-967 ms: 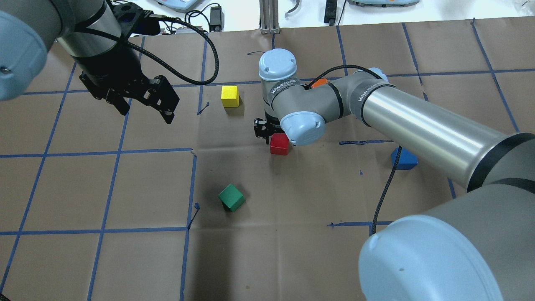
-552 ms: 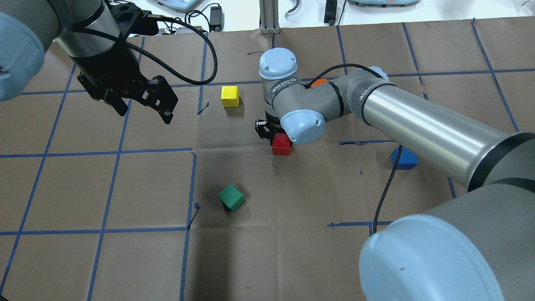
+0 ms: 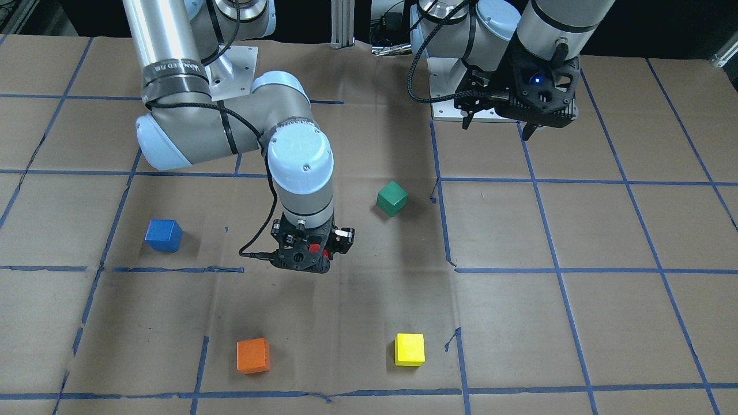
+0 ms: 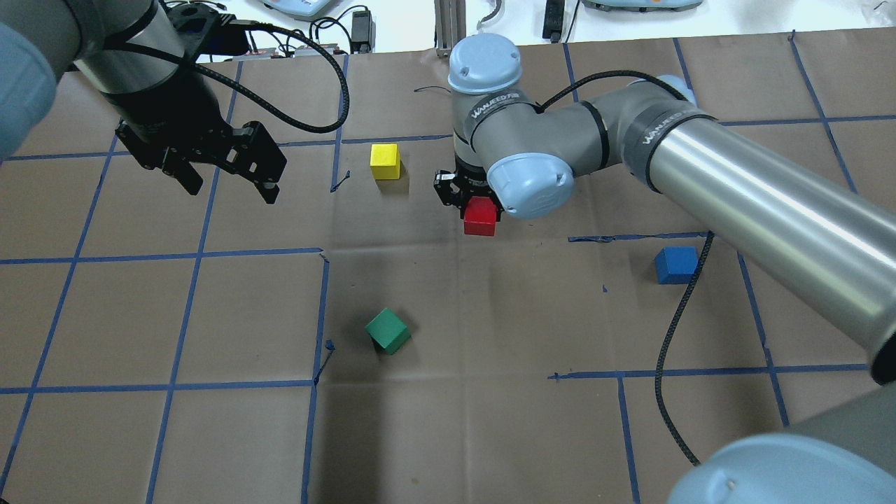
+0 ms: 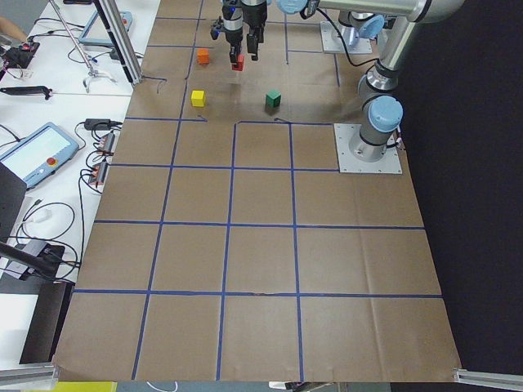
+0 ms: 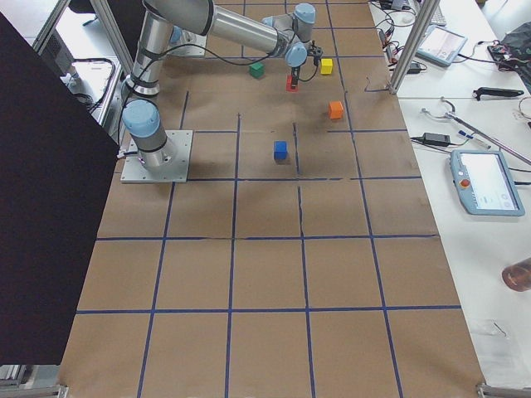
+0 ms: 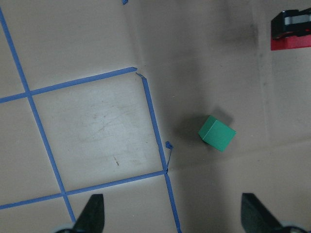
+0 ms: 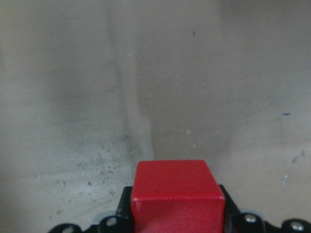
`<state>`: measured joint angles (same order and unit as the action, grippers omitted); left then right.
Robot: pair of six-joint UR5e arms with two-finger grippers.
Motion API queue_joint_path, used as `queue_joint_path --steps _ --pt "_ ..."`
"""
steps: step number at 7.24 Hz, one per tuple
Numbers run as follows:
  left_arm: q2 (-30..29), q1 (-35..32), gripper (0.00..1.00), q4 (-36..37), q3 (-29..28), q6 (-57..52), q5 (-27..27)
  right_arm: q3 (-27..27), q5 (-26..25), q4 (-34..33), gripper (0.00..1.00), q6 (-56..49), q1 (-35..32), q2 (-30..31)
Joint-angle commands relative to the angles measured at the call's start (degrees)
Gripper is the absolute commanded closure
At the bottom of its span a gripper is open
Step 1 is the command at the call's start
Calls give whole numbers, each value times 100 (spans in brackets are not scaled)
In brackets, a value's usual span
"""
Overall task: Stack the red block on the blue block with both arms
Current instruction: 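Grasp the red cube with the right gripper and lift it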
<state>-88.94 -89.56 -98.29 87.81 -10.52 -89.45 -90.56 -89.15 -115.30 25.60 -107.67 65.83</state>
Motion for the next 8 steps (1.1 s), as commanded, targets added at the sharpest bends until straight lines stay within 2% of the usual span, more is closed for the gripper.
queue_joint_path --steps 1,2,3,4,6,8 --pt "8 88 0 -111 -9 24 -2 -93 -41 436 91 -492 508 700" --pt "8 88 0 -112 -9 24 -2 -206 -76 621 92 -834 658 921" --pt "-1 88 0 -112 -9 24 -2 -573 -233 597 92 -1351 938 1080" --pt "-1 88 0 -112 -9 15 -2 -1046 -400 527 92 -1713 1428 1325" --pt "-1 96 0 -103 -9 15 -2 -1602 -402 544 94 -2907 2658 1835" --pt "-1 105 0 -103 -9 15 -11 -2060 -350 352 94 -3430 3119 2188"
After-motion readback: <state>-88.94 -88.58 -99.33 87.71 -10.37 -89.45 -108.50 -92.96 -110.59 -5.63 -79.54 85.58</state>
